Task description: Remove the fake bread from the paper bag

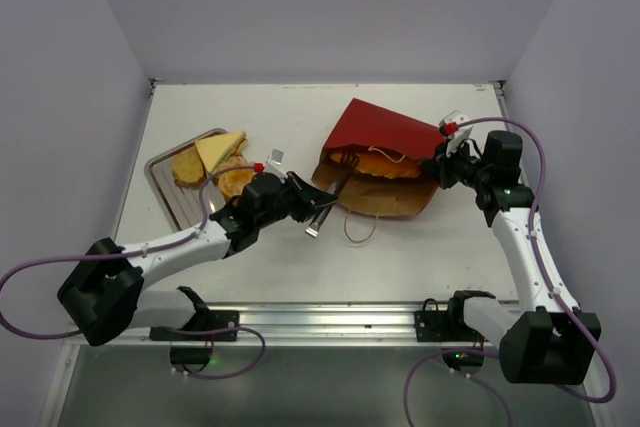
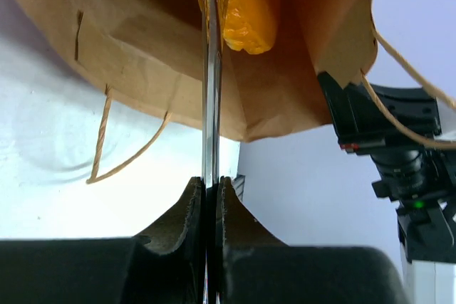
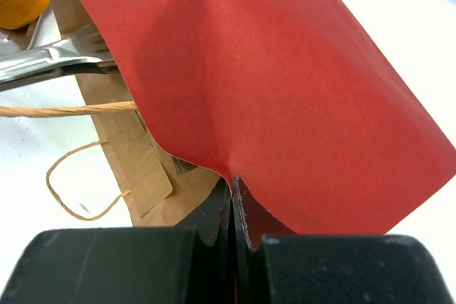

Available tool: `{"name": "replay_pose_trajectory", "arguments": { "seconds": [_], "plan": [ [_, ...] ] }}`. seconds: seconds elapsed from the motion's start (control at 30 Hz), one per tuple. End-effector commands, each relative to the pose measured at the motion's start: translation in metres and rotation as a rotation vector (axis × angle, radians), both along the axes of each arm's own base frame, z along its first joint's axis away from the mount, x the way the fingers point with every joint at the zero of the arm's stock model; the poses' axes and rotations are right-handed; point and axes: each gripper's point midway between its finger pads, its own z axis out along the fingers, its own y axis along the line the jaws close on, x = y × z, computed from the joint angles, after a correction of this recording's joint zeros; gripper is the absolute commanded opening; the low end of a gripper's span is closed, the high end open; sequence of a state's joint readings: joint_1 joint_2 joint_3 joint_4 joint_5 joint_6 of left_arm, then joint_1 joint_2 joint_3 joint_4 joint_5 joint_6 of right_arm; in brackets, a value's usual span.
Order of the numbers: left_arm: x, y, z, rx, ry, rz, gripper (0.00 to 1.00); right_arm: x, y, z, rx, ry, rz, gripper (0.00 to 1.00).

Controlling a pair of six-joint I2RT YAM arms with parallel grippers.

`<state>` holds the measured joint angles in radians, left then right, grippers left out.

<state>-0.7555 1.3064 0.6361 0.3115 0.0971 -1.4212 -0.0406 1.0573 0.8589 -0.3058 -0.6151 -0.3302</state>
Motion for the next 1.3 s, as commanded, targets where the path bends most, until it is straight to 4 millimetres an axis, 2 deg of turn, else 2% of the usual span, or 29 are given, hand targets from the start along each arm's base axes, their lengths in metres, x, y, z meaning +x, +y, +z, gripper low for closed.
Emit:
{"name": "replay_pose_trajectory", "arguments": {
  "seconds": [0.0, 0.13, 0.23, 0.33, 0.4, 0.43, 0.5, 0.53, 0.57, 0.63, 0.67, 0.73, 0.8, 0.83, 0.9, 0.97, 1.1, 1.2, 1.27],
  "plan": [
    [-0.014, 0.006, 0.019, -0.006, -0.072, -0.035, 0.0, 0.005, -0.003, 0.013, 0.014, -0.053, -0.034, 0.0],
    [-0.037, 0.015, 0.01, 0.004, -0.062, -0.087, 0.0, 0.007, -0.004, 0.013, 0.017, -0.054, -0.049, 0.0],
    [-0.053, 0.02, 0.018, 0.006, -0.091, -0.148, 0.0, 0.007, -0.005, 0.014, 0.017, -0.056, -0.056, 0.0],
    [-0.068, 0.024, 0.015, 0.031, -0.107, -0.209, 0.0, 0.008, -0.006, 0.013, 0.016, -0.054, -0.061, 0.0],
    [-0.08, 0.029, 0.018, 0.043, -0.136, -0.257, 0.0, 0.008, -0.006, 0.014, 0.017, -0.056, -0.061, 0.0],
    [-0.087, 0.031, 0.027, 0.033, -0.162, -0.277, 0.0, 0.008, -0.006, 0.013, 0.016, -0.055, -0.061, 0.0],
    [-0.094, 0.037, 0.027, 0.06, -0.18, -0.3, 0.0, 0.008, -0.006, 0.013, 0.015, -0.056, -0.061, 0.0],
    [-0.099, 0.041, 0.036, 0.048, -0.207, -0.311, 0.0, 0.008, -0.006, 0.014, 0.016, -0.057, -0.062, 0.0],
    [-0.104, 0.046, 0.031, 0.078, -0.191, -0.322, 0.0, 0.008, -0.006, 0.013, 0.016, -0.055, -0.062, 0.0],
    [-0.109, 0.052, 0.045, 0.068, -0.229, -0.322, 0.0, 0.009, -0.006, 0.013, 0.016, -0.057, -0.062, 0.0],
    [-0.113, 0.057, 0.043, 0.09, -0.22, -0.325, 0.0, 0.008, -0.006, 0.013, 0.016, -0.057, -0.06, 0.0],
    [-0.115, 0.065, 0.057, 0.096, -0.257, -0.303, 0.0, 0.009, -0.006, 0.013, 0.016, -0.057, -0.062, 0.0],
    [-0.118, 0.075, 0.055, 0.134, -0.235, -0.282, 0.0, 0.009, -0.007, 0.013, 0.014, -0.055, -0.065, 0.0],
    [-0.118, 0.081, 0.068, 0.125, -0.267, -0.256, 0.0, 0.009, -0.006, 0.013, 0.015, -0.057, -0.063, 0.0],
    [-0.12, 0.089, 0.069, 0.145, -0.258, -0.231, 0.0, 0.009, -0.006, 0.014, 0.015, -0.058, -0.063, 0.0],
    [-0.12, 0.098, 0.082, 0.143, -0.274, -0.194, 0.0, 0.009, -0.006, 0.013, 0.016, -0.056, -0.064, 0.0],
    [-0.118, 0.112, 0.102, 0.152, -0.302, -0.122, 0.0, 0.009, -0.007, 0.014, 0.016, -0.057, -0.067, 0.0],
    [-0.113, 0.127, 0.11, 0.177, -0.306, -0.048, 0.0, 0.009, -0.007, 0.015, 0.014, -0.061, -0.07, 0.0],
    [-0.107, 0.142, 0.117, 0.189, -0.308, 0.045, 0.0, 0.01, -0.008, 0.014, 0.015, -0.057, -0.074, 0.0]
  ]
}}
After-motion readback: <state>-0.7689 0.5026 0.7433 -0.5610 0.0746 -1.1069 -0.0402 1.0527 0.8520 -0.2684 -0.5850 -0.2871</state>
